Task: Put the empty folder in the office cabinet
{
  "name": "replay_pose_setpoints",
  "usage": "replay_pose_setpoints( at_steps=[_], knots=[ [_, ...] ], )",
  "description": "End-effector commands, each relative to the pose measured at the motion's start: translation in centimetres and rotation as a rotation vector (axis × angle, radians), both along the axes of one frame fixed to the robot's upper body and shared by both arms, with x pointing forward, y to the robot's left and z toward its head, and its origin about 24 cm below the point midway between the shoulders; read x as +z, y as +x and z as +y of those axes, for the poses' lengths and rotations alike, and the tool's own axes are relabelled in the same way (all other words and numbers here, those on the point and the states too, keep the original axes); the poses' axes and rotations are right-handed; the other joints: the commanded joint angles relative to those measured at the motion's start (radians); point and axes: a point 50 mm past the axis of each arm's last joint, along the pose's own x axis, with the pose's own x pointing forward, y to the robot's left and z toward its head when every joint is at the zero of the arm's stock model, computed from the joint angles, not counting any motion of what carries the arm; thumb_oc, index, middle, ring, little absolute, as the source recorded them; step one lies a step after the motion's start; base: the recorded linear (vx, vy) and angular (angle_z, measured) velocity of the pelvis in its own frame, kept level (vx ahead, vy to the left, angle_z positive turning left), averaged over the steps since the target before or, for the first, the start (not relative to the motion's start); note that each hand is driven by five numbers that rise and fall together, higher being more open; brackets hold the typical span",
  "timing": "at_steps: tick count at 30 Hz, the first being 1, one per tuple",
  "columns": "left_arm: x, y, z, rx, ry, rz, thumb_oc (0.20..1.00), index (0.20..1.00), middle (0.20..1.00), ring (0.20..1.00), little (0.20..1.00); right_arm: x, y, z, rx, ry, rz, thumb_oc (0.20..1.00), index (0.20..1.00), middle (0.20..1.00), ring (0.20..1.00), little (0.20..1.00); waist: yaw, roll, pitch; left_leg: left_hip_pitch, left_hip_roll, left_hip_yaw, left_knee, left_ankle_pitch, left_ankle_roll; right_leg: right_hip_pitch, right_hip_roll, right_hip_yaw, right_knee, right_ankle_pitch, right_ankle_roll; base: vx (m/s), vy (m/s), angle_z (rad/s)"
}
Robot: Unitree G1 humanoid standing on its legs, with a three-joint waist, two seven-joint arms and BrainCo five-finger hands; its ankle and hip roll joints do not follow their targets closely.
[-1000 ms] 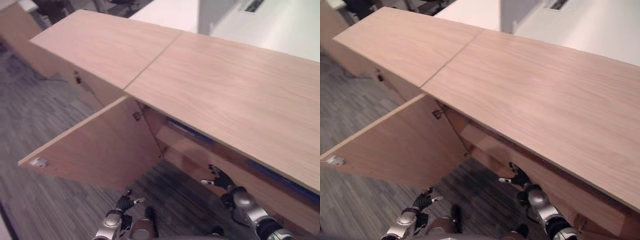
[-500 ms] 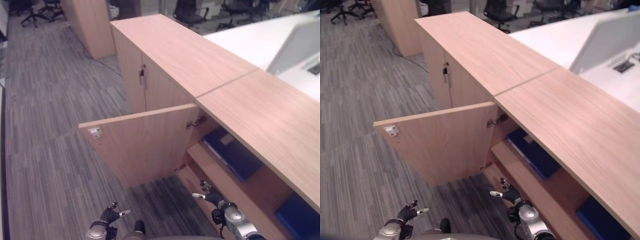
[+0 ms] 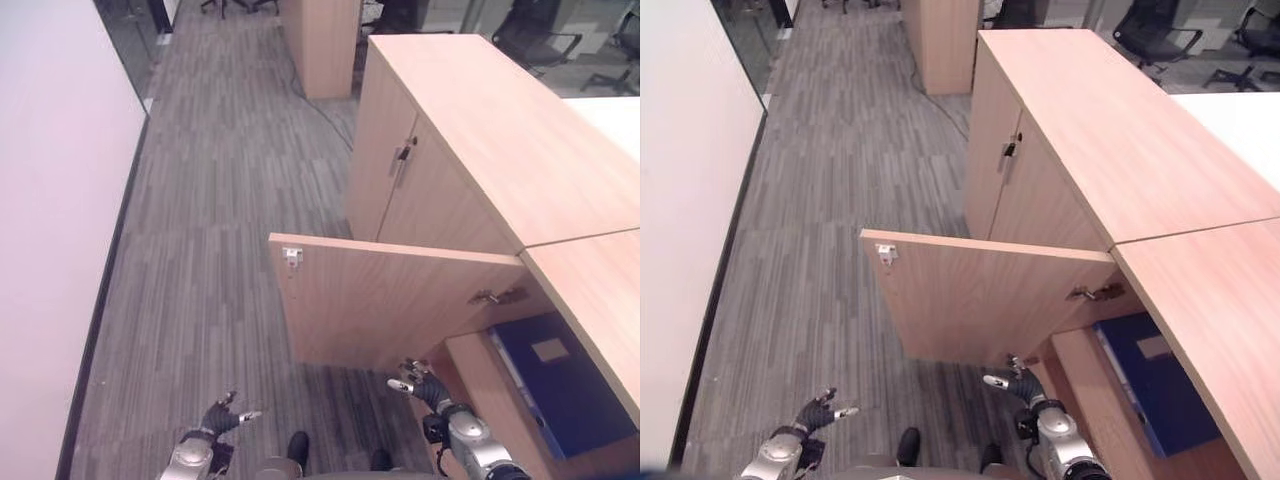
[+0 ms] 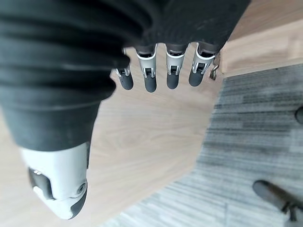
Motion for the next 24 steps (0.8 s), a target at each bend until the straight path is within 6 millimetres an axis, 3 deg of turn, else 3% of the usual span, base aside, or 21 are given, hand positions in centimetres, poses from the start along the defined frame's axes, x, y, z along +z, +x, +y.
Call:
replay_pose_setpoints(
  at_steps=[1, 5, 9, 10, 15, 23, 24],
  knots=[
    [1.3, 3.3, -0.3, -0.038, 0.013, -0.106, 1.0, 1.0, 1.0, 1.0, 1.0, 0.6, 0.7, -0.9, -0.053, 0.015, -0.047, 1.0, 1.0, 1.0, 1.0, 1.0, 0.01, -0.006, -0.025, 0.041, 0.022, 0.049, 0.004, -0.1, -0.046, 0.0, -0.056, 0.013, 0.071, -0.031, 0.093, 0.05, -0.021, 0.07],
    [1.5, 3.4, -0.4, -0.03, 0.004, -0.126, 1.0, 1.0, 1.0, 1.0, 1.0, 0.2, -0.2, -1.3, -0.076, 0.016, -0.022, 1.0, 1.0, 1.0, 1.0, 1.0, 0.005, -0.003, -0.035, 0.048, 0.023, 0.041, 0.004, -0.104, -0.052, 0.024, -0.061, 0.003, 0.045, -0.027, 0.093, 0.01, -0.005, 0.01],
    [2.8, 5.0, -0.8, -0.03, -0.012, -0.228, 1.0, 1.0, 1.0, 1.0, 1.0, -0.3, -1.3, -1.6, -0.096, 0.012, 0.013, 1.0, 1.0, 1.0, 1.0, 1.0, -0.001, 0.002, -0.041, 0.059, 0.022, 0.034, 0.004, -0.11, -0.055, 0.039, -0.063, -0.01, 0.036, -0.029, 0.09, 0.0, -0.018, 0.05],
    [4.2, 3.7, 5.0, -0.005, 0.048, -0.201, 1.0, 1.0, 1.0, 1.0, 1.0, 0.0, -1.7, -3.1, -0.11, 0.005, 0.01, 1.0, 1.0, 1.0, 1.0, 1.0, 0.002, 0.013, -0.039, 0.066, 0.025, 0.034, 0.004, -0.112, -0.058, 0.045, -0.064, -0.011, 0.035, -0.03, 0.091, 0.0, 0.0, 0.0],
    [5.2, 5.3, 3.5, 0.026, 0.032, -0.326, 1.0, 1.0, 1.0, 1.0, 1.0, 0.2, -2.4, -2.9, -0.105, 0.017, -0.017, 1.0, 1.0, 1.0, 1.0, 1.0, -0.012, 0.014, -0.046, 0.069, 0.027, 0.039, 0.004, -0.107, -0.061, 0.041, -0.068, -0.017, 0.04, -0.027, 0.091, -0.01, -0.004, 0.0],
    [11.9, 11.1, 5.2, -0.008, 0.064, -0.604, 1.0, 1.0, 1.0, 1.0, 1.0, -0.3, -3.0, -3.3, -0.05, -0.02, 0.038, 1.0, 1.0, 1.0, 1.0, 1.0, -0.055, 0.028, -0.066, 0.091, 0.038, 0.094, 0.004, -0.113, -0.067, 0.039, -0.066, 0.01, 0.03, -0.012, 0.094, 0.01, 0.004, -0.16],
    [13.5, 12.3, 5.7, -0.02, 0.069, -0.657, 1.0, 1.0, 1.0, 1.0, 1.0, -0.4, -3.1, -3.3, -0.037, -0.025, 0.047, 1.0, 1.0, 1.0, 1.0, 1.0, -0.066, 0.031, -0.067, 0.095, 0.041, 0.108, 0.004, -0.114, -0.068, 0.037, -0.063, 0.019, 0.029, -0.008, 0.095, 0.0, 0.001, -0.2]
  ],
)
